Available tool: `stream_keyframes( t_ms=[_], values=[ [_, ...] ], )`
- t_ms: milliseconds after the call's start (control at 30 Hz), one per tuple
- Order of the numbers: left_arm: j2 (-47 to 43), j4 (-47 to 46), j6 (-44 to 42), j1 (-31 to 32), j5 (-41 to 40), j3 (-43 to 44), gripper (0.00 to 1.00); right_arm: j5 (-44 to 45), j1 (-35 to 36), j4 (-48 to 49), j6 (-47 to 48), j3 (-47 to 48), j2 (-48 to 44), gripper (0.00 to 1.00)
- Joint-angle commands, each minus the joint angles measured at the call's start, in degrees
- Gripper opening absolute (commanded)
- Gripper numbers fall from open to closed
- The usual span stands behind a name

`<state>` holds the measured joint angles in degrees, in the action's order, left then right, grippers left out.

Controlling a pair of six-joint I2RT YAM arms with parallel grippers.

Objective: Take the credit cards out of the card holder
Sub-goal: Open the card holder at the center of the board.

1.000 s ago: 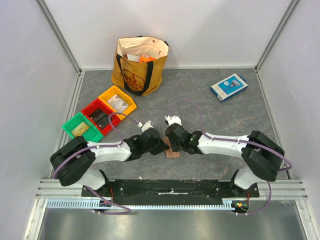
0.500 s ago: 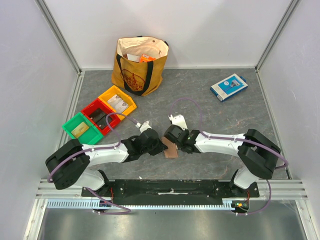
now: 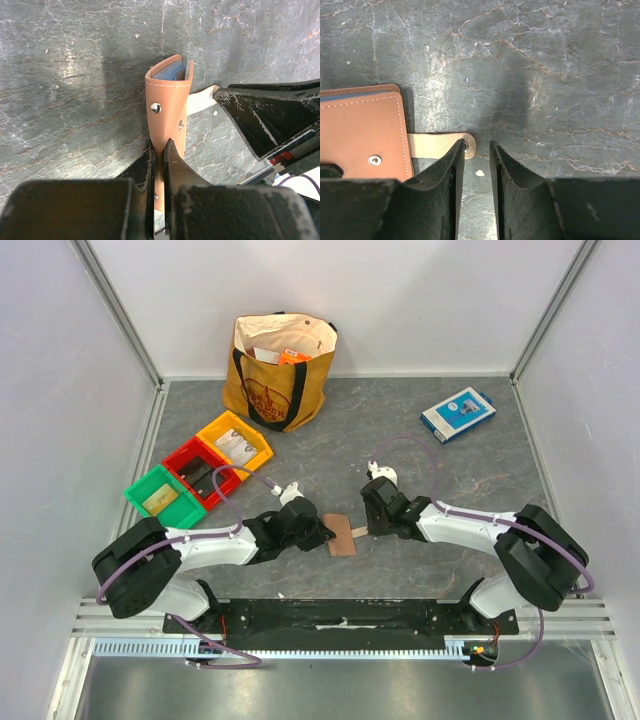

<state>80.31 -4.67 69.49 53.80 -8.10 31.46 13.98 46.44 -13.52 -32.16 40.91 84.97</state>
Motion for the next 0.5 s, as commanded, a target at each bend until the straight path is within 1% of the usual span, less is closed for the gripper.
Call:
stream_keyframes(
  t_ms=[0, 200, 367, 467],
  values=[
    [2.0, 3.2, -1.6, -0.3, -3.8, -1.3, 0.02, -9.8, -2.4, 6.9, -2.3, -2.6, -1.0, 0.34],
    [3.2, 2.3, -2.8, -0.9, -3.9, -0.3, 0.02, -13.8, -3.3, 8.8, -2.5, -4.7, -1.4, 0.34],
    [4.4, 1.9, -3.7, -1.2, -3.7, 1.4, 0.03, -16.5, -4.2, 10.1, -3.0, -5.9, -4.0, 0.34],
    [5.1, 1.2, -3.6, -1.6, -3.2, 1.5, 0.03, -16.1, -4.9, 9.9, -2.9, -6.5, -5.1, 0.29]
  ],
)
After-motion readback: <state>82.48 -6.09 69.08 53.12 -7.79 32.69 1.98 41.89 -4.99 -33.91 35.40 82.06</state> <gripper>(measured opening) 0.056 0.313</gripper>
